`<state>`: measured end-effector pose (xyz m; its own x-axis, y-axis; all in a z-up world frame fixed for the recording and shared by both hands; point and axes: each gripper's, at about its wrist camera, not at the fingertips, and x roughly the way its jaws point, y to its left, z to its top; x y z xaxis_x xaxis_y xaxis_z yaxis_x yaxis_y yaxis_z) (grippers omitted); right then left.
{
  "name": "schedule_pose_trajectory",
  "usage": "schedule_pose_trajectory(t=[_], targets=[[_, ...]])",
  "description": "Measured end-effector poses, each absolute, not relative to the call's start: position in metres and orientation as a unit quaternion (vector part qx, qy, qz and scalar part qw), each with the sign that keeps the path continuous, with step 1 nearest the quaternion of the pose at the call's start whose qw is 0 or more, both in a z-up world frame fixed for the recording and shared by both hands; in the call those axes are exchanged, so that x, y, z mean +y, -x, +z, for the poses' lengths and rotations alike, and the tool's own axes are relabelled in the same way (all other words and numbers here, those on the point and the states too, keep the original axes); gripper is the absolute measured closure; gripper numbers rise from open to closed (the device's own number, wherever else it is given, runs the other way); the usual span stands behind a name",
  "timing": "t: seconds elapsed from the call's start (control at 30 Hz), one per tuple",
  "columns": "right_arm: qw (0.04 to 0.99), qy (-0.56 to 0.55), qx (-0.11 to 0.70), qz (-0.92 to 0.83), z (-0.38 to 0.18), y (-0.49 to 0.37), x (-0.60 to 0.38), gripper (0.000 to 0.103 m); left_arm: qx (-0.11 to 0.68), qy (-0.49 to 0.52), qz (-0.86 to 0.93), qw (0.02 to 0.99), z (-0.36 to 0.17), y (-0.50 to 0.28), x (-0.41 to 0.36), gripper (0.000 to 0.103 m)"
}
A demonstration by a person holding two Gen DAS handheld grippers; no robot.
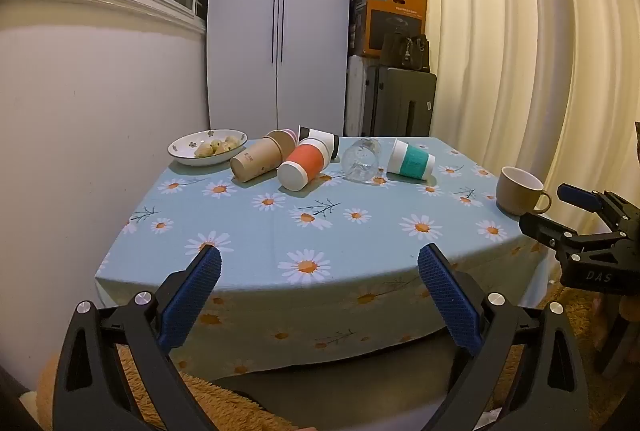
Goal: Flip cup upright
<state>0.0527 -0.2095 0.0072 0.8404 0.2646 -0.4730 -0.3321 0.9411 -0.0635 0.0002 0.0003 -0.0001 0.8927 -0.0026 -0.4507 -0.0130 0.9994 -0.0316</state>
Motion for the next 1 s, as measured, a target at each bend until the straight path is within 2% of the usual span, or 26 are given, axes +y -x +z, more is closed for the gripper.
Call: schedule_pose_trajectory(t=[1.0], targets=[[0.956,0.076,0.239,0.154,0.0062,-0.0541,-0.2094,0.005,0.230,0.015,0.005,0.973,-0.0011,0.0003,0.0025,0.007]])
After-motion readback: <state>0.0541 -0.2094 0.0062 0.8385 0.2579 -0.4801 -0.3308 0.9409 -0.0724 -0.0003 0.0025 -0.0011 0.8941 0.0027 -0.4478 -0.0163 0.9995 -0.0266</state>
